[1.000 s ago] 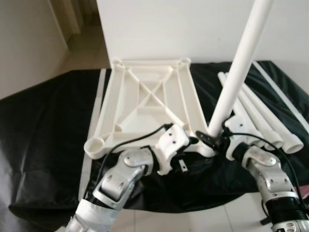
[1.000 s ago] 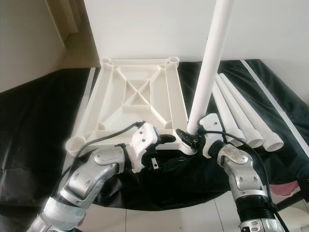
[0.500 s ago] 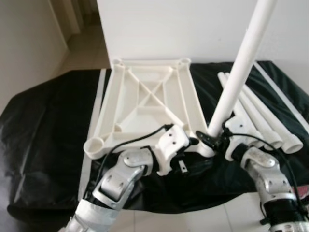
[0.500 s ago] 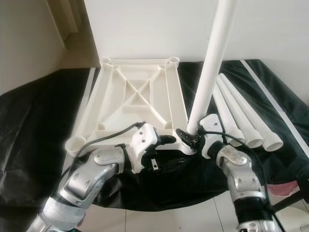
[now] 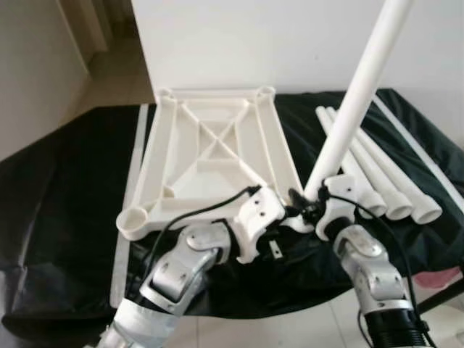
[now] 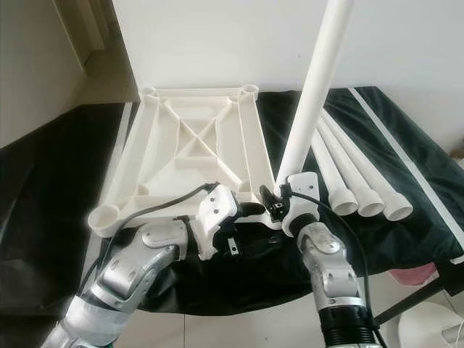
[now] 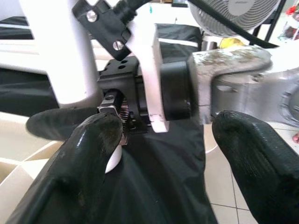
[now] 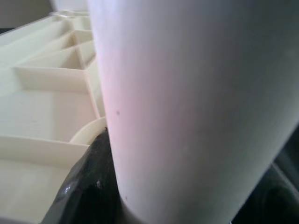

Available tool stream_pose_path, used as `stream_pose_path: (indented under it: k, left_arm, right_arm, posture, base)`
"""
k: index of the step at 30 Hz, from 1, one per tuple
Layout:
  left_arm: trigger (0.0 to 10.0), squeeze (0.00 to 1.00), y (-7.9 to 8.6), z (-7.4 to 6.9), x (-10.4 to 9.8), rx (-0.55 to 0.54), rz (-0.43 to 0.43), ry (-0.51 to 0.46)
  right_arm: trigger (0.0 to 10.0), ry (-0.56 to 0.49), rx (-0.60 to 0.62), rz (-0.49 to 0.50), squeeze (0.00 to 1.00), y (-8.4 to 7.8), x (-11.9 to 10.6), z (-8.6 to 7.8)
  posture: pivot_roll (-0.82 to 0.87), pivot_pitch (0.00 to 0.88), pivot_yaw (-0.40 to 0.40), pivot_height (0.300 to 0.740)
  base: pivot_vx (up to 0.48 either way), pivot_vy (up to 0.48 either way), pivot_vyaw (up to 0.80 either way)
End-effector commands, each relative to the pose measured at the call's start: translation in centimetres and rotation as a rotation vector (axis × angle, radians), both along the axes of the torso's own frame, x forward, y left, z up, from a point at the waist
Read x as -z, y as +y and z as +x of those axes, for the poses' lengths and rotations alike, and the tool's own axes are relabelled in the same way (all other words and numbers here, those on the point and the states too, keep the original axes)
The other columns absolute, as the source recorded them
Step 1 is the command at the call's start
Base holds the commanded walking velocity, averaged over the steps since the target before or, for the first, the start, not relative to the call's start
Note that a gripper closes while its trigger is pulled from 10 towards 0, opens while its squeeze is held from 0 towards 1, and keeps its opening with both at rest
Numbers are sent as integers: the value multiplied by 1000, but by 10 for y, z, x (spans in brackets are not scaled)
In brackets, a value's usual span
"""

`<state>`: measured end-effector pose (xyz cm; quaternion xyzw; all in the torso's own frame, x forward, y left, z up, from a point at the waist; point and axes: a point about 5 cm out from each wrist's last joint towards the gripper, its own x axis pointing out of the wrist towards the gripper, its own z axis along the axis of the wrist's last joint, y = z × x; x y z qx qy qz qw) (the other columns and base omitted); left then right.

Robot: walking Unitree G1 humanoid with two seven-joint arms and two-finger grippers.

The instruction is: Building children table

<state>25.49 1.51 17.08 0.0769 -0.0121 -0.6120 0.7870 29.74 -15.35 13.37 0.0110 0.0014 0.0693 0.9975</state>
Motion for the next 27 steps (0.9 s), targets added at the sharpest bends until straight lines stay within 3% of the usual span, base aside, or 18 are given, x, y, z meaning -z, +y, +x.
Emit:
stream_pose_path:
  k: [1,5,7,8,12,17,27]
  left_arm:
    - [10000,0,1,2,4,-3,19,0]
    - [10000,0,2,3,4,-8,20,0]
    - [10000,0,4,5,3,-19,20,-1]
    - [10000,0,8,10,2,-44,21,-5]
    - [10000,0,17,23,-3,-90,16,-13]
    - [10000,0,20,28,-4,-126,15,-18]
    - [10000,0,23,30,-4,-172,22,-58]
  right_arm:
    - [10000,23,129,56,0,-3,7,-4]
    - [10000,22,158,57,0,-2,8,-6]
    - [10000,26,228,78,0,3,10,-10]
    - [10000,36,242,104,0,9,12,-12]
    - [10000,31,278,115,0,7,9,-12]
    - [10000,26,246,163,0,13,8,-13]
    - [10000,24,242,149,0,17,7,-15]
  posture:
    - [-100,41,24,740]
    - [-100,41,24,740]
    - [-96,41,23,740]
    - [-100,40,28,740]
    - [-110,38,36,740]
    - [-110,37,35,740]
    - [-100,31,28,740]
  base:
    - [0,0,0]
    - [0,0,0]
    - [0,0,0]
    - [0,0,0]
    - [0,0,0]
    - [0,0,0]
    - [0,0,0]
